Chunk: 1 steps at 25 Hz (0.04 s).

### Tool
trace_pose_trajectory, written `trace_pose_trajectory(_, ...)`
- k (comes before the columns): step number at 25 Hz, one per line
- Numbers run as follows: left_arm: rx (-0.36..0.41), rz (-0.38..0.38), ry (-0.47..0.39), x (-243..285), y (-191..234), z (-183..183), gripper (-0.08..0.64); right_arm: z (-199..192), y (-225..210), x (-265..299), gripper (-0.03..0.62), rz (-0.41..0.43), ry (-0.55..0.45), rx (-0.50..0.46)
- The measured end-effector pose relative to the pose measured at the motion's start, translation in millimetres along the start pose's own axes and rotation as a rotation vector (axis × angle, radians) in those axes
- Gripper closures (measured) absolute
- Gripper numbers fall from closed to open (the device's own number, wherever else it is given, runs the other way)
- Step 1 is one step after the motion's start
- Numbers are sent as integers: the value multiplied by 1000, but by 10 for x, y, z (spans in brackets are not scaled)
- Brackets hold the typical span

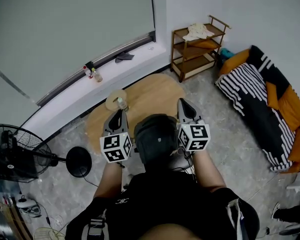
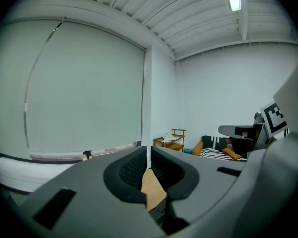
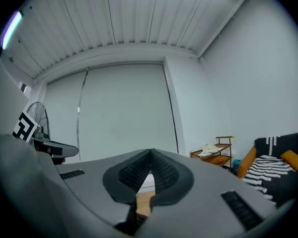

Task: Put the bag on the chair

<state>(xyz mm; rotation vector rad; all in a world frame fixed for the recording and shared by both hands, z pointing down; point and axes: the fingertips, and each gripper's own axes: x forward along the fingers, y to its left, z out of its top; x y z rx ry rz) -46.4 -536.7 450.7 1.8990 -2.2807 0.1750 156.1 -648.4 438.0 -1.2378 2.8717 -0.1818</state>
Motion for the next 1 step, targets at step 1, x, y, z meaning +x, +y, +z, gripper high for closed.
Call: trace_pose_trajectory(1,1,-2,2,-7,-3,-9,520,-17,11,-7,578,2,4,1)
